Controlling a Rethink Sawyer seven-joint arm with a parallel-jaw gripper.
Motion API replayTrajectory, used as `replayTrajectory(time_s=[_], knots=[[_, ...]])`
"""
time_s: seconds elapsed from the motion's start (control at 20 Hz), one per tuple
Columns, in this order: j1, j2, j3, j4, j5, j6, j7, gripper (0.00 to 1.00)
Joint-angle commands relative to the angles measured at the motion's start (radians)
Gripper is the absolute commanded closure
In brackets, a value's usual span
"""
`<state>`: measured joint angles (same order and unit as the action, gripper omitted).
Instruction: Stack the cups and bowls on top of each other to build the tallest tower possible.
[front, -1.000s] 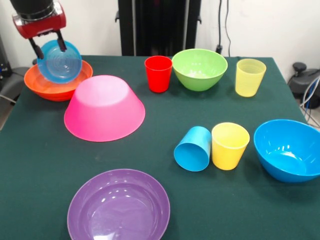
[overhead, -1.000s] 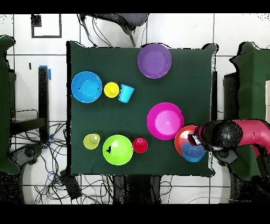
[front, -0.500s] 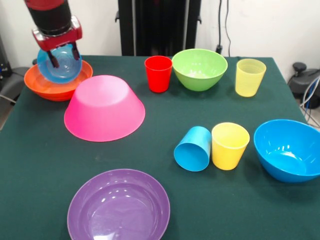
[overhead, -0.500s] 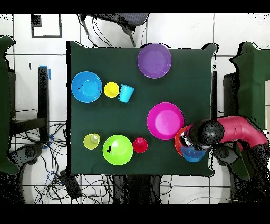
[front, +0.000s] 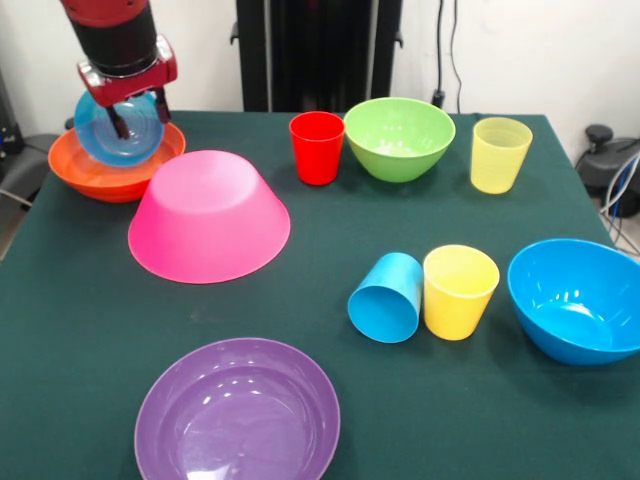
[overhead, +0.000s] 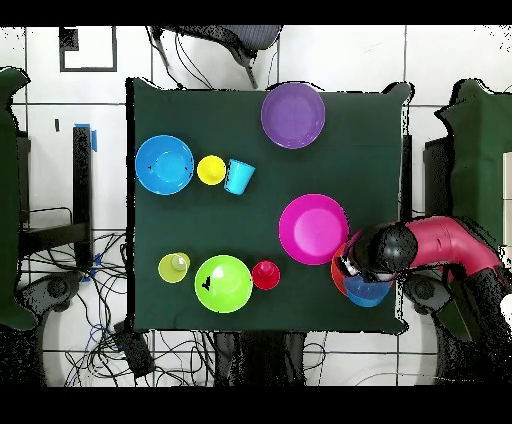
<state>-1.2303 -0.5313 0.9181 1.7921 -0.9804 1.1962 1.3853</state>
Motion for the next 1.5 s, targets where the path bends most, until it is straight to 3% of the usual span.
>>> replayTrajectory(time_s=[0.05,0.4,0.6,1.2,1.5], knots=[[0.015,-0.025,-0.050,0.020,-0.013,0.015,-0.300,0.00],[0.059,-0.010,-0.096,-0.013,-0.039,0.086,-0.311,0.00],[0.098,0.023,-0.127,-0.040,-0.057,0.079,-0.254,0.00],[0.080,0.003,-0.137,-0.044,-0.019,0.076,-0.305,0.00],[0.090,-0.007,-0.166,-0.039,-0.043,0.125,-0.329,0.00]])
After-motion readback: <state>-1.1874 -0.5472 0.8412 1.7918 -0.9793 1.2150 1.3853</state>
